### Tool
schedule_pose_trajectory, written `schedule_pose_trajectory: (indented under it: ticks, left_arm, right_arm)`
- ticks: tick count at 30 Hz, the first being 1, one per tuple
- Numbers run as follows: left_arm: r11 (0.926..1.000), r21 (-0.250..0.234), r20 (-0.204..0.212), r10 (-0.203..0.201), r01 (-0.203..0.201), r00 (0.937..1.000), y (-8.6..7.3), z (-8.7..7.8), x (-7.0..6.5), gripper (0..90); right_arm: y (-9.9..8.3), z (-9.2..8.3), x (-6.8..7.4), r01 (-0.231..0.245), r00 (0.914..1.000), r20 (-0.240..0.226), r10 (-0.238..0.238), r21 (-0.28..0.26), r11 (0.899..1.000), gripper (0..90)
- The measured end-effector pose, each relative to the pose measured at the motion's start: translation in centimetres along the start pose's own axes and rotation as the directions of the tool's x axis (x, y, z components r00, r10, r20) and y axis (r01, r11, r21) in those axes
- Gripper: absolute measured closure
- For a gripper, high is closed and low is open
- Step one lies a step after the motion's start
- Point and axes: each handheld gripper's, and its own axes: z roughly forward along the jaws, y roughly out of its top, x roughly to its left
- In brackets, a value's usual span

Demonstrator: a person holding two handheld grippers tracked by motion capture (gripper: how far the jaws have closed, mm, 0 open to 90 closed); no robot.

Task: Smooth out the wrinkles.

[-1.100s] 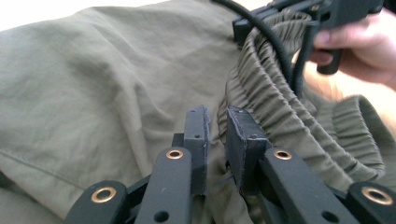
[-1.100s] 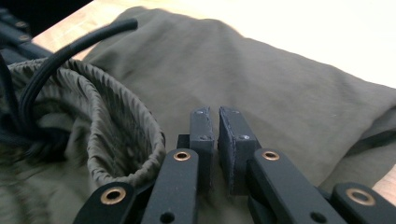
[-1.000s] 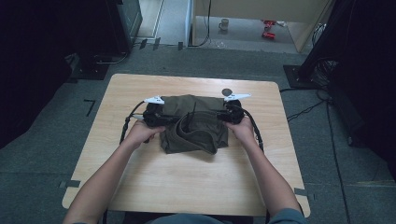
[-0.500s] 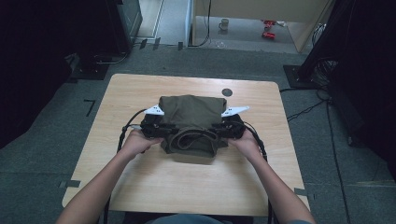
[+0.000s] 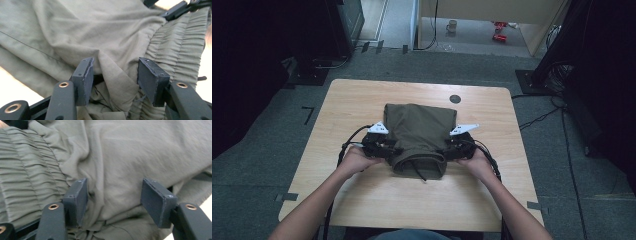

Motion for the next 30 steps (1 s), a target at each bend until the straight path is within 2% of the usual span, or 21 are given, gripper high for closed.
schedule_pose_trajectory:
  ticks: [2,6,7,9,11,14,17,18,21,23,25,27,30]
  left_arm:
    - [0.9994,-0.035,-0.033,-0.009,0.008,0.9994,0.6,-0.3,0.3,48.5]
    - [0.9983,-0.051,-0.101,-0.034,0.029,0.9943,2.1,0.7,1.3,55.9]
    - [0.9973,-0.058,-0.106,-0.051,0.045,0.993,2.3,1.1,1.6,56.8]
    - [0.9938,-0.067,-0.083,-0.094,0.088,0.9921,2.6,2.4,2.2,57.2]
    - [0.9939,-0.043,-0.075,-0.105,0.102,0.9916,2.5,3.3,2.5,56.8]
    - [0.9951,0.034,-0.107,-0.089,0.093,0.9903,1.4,4.1,2.7,52.4]
    - [0.9972,0.038,-0.108,-0.059,0.064,0.9924,0.1,3.4,3.1,48.6]
    - [0.9967,0.041,-0.112,-0.066,0.071,0.9915,-0.1,3.1,3.1,46.6]
    - [0.9971,0.056,-0.123,-0.044,0.051,0.9914,-0.6,2.6,3.2,40.9]
    - [0.9966,0.052,-0.132,-0.056,0.063,0.9896,-0.7,2.5,3.1,39.6]
    - [0.9967,0.048,-0.144,-0.057,0.065,0.9879,-0.3,2.4,3.0,38.3]
    - [0.9989,0.008,-0.174,-0.044,0.046,0.9838,0.3,1.8,3.1,40.0]
    - [0.9972,-0.056,-0.196,-0.059,0.049,0.9788,1.9,1.0,4.1,46.7]
  right_arm:
    - [0.5,-0.5,-0.2,-0.003,1.0,-0.001,0.003,-0.01,1.0,45.9]
    - [2.1,-0.8,-0.4,0.0,0.9992,0.041,0.004,-0.081,0.997,57.9]
    - [2.5,-0.6,-0.4,0.01,0.998,0.064,-0.004,-0.1,0.995,58.7]
    - [3.0,0.1,-0.5,0.015,0.9966,0.082,-0.004,-0.135,0.991,59.9]
    - [3.2,1.2,-0.7,0.006,0.9958,0.092,0.007,-0.141,0.99,57.3]
    - [2.5,2.4,-1.3,-0.028,0.9952,0.09,0.038,-0.106,0.994,52.0]
    - [1.5,2.5,-1.8,-0.051,0.9967,0.059,0.056,-0.094,0.994,45.0]
    - [1.1,2.4,-1.9,-0.046,0.9972,0.054,0.051,-0.088,0.995,43.2]
    - [0.3,2.0,-1.9,0.007,0.9945,0.105,0.0,-0.06,0.998,39.5]
    - [-0.2,1.7,-2.0,0.01,0.9939,0.11,-0.003,-0.061,0.998,39.4]
    - [-0.4,1.5,-2.2,-0.011,0.995,0.099,0.017,-0.065,0.998,42.7]
    - [0.0,1.0,-2.3,-0.039,0.9936,0.104,0.046,-0.064,0.997,49.2]
    - [0.8,-0.2,-2.4,-0.083,0.9911,0.091,0.096,-0.14,0.987,56.6]
